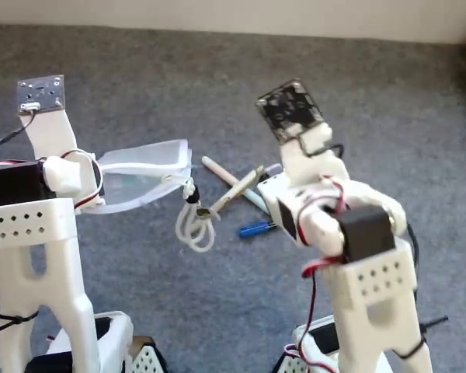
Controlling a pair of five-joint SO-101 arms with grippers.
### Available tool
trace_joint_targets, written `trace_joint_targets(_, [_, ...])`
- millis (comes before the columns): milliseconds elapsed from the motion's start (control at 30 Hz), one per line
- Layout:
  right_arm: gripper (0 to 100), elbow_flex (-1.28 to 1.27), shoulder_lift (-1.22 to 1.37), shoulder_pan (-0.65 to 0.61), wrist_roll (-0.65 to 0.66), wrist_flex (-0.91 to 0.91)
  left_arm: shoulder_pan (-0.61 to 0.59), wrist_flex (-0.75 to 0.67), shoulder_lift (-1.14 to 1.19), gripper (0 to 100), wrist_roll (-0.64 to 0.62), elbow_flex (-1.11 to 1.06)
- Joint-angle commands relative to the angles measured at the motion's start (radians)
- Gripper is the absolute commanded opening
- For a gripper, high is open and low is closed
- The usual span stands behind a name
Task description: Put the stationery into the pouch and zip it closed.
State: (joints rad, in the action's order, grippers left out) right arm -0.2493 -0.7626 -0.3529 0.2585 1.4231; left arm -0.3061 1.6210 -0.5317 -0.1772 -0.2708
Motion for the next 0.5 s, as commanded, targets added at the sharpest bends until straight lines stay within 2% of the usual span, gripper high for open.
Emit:
trace_joint_targets(0, [0.4,0.007,-0.076,-0.018,-0.089,0.002,0.056,0.003,0.004,1,-0.009,0.013])
trace_joint_targets(200, [0.4,0.005,-0.131,-0.136,-0.203,0.002,0.096,0.032,0.007,1,-0.009,0.110])
trace_joint_targets(467, [0.4,0.007,-0.246,-0.214,-0.215,-0.070,0.193,0.091,0.013,1,-0.009,0.191])
